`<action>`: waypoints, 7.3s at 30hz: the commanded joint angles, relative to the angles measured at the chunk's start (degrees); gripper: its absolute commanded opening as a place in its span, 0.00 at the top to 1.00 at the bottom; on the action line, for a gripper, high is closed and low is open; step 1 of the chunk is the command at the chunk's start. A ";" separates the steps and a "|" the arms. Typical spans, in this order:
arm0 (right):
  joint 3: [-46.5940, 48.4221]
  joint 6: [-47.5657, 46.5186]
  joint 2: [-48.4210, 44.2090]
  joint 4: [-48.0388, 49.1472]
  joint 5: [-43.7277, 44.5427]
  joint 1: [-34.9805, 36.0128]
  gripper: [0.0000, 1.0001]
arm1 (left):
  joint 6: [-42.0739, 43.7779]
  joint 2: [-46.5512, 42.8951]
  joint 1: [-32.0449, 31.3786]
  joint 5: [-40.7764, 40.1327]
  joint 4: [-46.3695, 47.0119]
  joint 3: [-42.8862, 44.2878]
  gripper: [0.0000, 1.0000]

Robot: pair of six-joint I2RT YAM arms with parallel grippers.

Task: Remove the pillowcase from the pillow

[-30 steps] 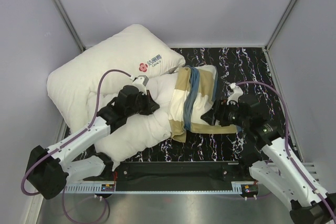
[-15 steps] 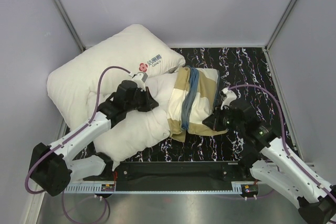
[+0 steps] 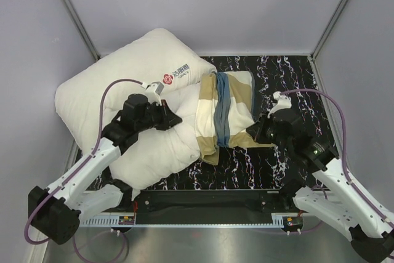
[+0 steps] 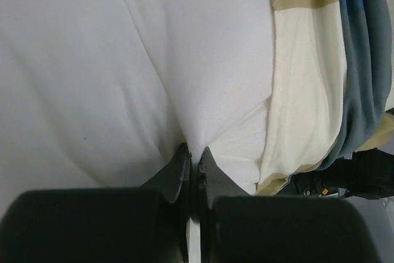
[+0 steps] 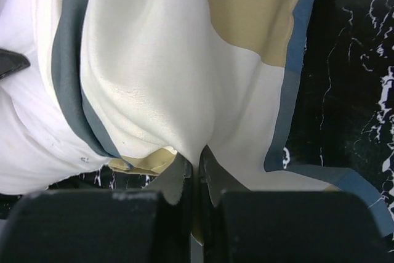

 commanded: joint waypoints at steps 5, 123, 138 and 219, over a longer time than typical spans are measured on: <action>10.05 -5.64 5.90 -10.61 26.51 -1.49 1.00 | 6.77 -7.89 6.78 -19.08 -12.88 0.49 1.00; -2.07 -0.72 14.17 2.65 21.61 -4.56 1.00 | 2.03 -18.27 -8.95 -23.84 -17.20 2.52 1.00; -4.71 2.09 7.84 -2.09 18.10 -4.65 1.00 | 5.19 -12.22 3.09 -20.33 -13.59 6.91 1.00; -15.70 12.02 -5.96 -3.14 1.65 1.24 1.00 | 1.59 37.47 -35.14 -32.70 3.73 17.46 1.00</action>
